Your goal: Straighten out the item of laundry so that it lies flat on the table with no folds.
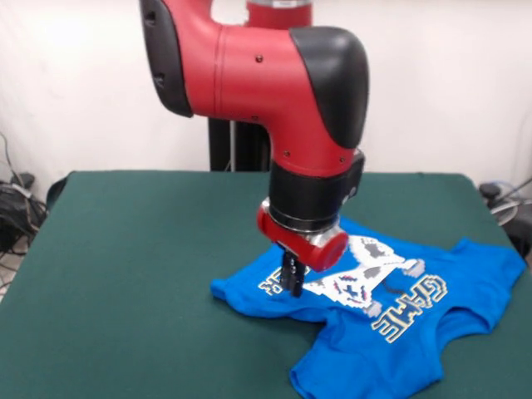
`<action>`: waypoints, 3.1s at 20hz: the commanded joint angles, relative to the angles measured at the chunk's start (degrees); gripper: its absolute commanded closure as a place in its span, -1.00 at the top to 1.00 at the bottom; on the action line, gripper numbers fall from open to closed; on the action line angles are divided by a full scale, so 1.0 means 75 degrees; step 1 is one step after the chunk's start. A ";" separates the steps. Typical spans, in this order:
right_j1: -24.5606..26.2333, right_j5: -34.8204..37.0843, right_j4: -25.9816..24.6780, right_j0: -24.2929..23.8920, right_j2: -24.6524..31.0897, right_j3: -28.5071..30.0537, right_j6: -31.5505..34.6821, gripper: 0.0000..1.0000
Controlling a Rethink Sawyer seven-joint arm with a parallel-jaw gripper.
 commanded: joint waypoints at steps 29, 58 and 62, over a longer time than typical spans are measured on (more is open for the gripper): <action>0.0528 -0.0299 0.0678 0.0369 0.0095 0.0780 0.1076 -1.00; 0.1550 -0.1110 0.0739 0.1680 -0.1856 0.0086 0.1387 -1.00; 0.0753 -0.0519 0.0982 0.1417 -0.1440 0.0420 0.0869 -1.00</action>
